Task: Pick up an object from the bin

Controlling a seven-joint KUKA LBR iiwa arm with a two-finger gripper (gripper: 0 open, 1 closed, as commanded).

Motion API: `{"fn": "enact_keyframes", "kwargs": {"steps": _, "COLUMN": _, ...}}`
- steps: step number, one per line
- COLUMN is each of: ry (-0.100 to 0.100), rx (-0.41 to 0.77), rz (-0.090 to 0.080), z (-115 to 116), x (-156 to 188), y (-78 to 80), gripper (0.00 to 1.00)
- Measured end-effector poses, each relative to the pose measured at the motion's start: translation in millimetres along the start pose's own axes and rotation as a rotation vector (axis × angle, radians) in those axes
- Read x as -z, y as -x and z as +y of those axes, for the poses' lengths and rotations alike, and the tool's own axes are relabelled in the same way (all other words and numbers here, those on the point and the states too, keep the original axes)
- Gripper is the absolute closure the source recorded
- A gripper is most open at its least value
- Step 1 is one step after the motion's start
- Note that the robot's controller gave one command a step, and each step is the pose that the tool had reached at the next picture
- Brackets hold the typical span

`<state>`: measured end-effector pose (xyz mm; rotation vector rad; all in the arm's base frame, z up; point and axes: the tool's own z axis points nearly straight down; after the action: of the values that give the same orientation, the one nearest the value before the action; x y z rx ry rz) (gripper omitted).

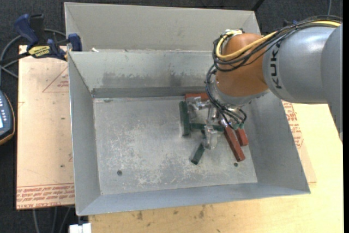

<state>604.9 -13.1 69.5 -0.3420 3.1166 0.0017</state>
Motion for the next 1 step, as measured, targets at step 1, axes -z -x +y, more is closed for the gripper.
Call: {"fn": "enact_keyframes", "kwargs": {"steps": 1, "ry": 0.0, "rx": -0.002, "rz": -0.004, "z": -0.9, "x": 3.6, "y": -0.1, "gripper": 1.0}}
